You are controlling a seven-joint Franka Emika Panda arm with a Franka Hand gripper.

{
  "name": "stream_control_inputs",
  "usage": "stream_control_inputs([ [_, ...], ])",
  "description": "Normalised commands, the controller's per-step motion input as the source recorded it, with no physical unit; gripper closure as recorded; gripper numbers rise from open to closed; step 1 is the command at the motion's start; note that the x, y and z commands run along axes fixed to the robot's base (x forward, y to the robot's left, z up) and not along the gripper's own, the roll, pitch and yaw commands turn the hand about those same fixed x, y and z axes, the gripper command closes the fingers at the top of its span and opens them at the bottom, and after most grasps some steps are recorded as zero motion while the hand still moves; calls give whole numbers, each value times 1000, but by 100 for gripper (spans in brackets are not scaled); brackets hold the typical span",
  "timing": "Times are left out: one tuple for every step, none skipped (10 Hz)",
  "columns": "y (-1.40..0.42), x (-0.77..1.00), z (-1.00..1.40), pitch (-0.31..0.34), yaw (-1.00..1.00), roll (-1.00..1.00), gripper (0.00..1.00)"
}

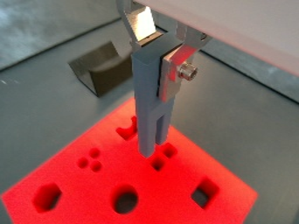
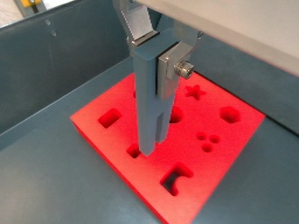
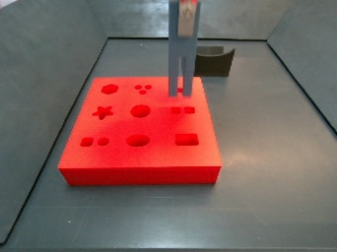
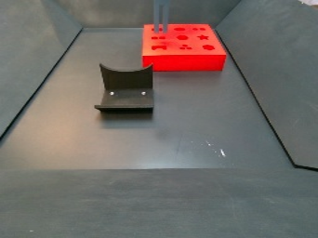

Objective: Insert the double-square object.

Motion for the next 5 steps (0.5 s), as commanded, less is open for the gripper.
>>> stream_control_inputs([
  [-163,340,-426,151,0,0,100],
  [-91,97,-280,67,0,-19,100],
  [-134,0,-329,10,0,0,100],
  [-231,0,-346,0,0,-31,100],
  [-174,-14,-331,13,9,0,100],
])
